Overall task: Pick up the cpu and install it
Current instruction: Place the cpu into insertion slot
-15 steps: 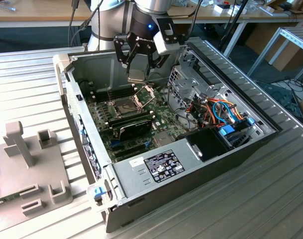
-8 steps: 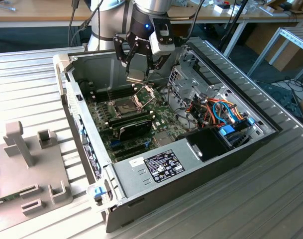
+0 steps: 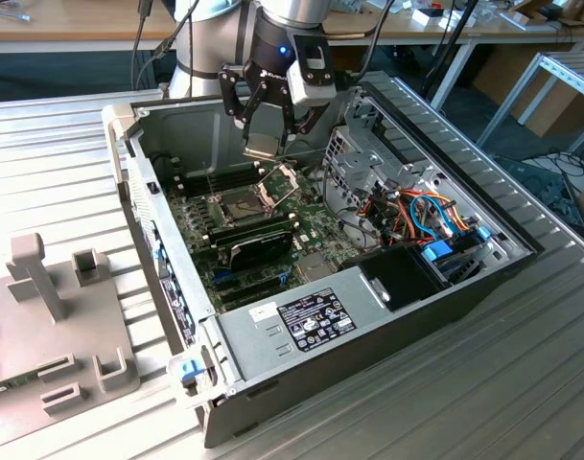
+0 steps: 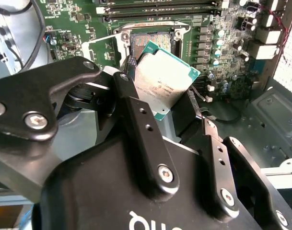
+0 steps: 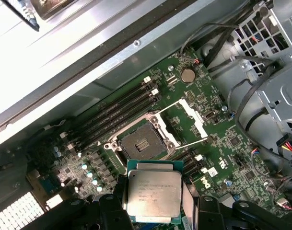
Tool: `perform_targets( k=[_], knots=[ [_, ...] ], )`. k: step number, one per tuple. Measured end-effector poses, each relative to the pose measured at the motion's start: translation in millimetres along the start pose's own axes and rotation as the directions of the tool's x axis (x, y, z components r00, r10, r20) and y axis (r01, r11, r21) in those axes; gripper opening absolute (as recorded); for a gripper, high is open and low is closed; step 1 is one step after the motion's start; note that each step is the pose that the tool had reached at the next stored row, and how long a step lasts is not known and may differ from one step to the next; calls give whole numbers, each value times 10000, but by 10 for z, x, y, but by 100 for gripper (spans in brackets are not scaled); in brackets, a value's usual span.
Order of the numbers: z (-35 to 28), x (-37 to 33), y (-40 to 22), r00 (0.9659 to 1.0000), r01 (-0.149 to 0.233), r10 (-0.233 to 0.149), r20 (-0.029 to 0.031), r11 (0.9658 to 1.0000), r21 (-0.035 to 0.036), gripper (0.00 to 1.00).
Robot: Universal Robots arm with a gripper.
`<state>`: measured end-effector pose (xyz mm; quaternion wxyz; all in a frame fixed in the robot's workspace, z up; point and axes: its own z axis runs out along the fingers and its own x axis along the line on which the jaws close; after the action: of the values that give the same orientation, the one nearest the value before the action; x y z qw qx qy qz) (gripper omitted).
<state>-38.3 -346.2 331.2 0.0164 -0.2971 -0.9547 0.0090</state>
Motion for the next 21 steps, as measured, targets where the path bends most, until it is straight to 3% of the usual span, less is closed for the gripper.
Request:
perform_targets(
  k=[2,6,10,16,20,21],
  knots=[
    [0,0,0,9998,-197,197,-5,9998,-4,55],
    [0,0,0,9997,-229,229,-7,9997,-5,55],
    [2,0,0,9971,-760,760,-21,9971,-18,55],
    [2,0,0,9964,-847,847,-24,9964,-21,55],
    [5,0,0,9884,-1518,1518,-44,9884,-37,55],
    [5,0,0,9834,-1816,1816,-53,9834,-42,55]
  ],
)
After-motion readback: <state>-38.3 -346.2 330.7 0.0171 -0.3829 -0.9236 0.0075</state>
